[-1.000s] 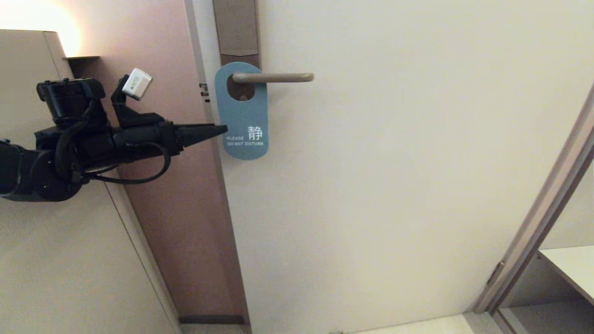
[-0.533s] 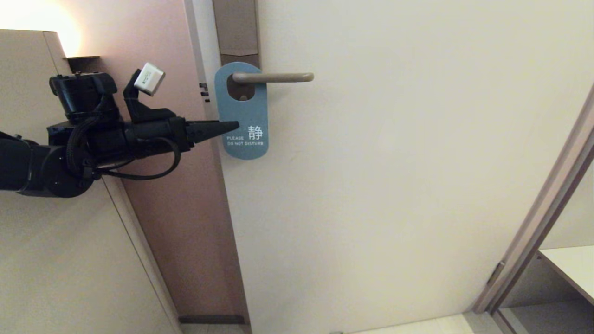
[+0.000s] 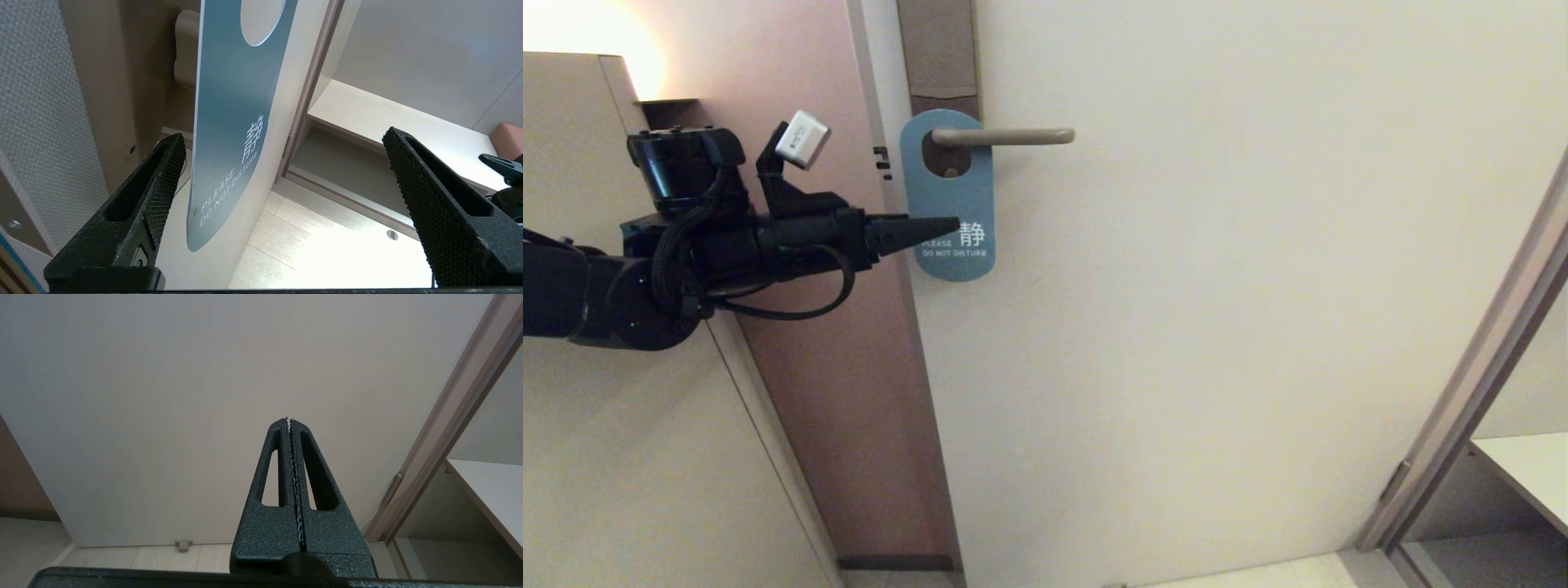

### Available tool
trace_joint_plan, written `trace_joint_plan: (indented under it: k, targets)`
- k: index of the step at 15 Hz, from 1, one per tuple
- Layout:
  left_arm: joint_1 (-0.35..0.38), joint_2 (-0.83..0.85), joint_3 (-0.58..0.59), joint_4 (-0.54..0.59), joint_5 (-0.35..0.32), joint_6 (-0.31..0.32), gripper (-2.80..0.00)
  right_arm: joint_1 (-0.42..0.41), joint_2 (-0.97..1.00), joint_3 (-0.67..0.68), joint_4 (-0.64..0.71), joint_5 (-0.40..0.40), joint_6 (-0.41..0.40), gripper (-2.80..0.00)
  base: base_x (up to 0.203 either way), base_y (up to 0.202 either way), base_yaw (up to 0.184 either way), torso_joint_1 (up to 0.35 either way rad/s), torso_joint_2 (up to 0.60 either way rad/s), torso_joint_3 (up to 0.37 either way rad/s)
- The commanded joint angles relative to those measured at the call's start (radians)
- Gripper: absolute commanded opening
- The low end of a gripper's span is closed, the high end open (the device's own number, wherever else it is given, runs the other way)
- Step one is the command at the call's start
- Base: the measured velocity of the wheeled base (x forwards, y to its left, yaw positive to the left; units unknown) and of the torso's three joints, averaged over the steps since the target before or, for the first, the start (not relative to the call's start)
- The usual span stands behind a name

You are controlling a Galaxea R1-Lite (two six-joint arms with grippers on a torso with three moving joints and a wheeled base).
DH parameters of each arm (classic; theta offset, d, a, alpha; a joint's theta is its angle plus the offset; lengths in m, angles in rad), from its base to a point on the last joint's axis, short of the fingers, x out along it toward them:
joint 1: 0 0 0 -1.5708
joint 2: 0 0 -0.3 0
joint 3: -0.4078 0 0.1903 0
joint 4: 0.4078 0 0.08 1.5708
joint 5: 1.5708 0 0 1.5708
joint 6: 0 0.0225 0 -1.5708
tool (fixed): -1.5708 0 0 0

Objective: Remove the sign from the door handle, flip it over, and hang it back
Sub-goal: Take down the sign

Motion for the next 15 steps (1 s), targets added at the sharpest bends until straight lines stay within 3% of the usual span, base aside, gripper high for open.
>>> trace_joint_plan:
  k: [1,15]
  targets:
    - [-0.001,0.0,0.0,-0.004,-0.006,-0.002,0.0,0.001,0.0,0.0,0.0,0.0,-0.001,-2.8,0.0,0.0,0.0,0.0,0.0,0.0]
    - [-0.06,0.027,-0.023,-0.006,-0.006,-0.002,0.0,0.001,0.0,0.0,0.0,0.0,-0.001,-2.8,0.0,0.0,0.0,0.0,0.0,0.0]
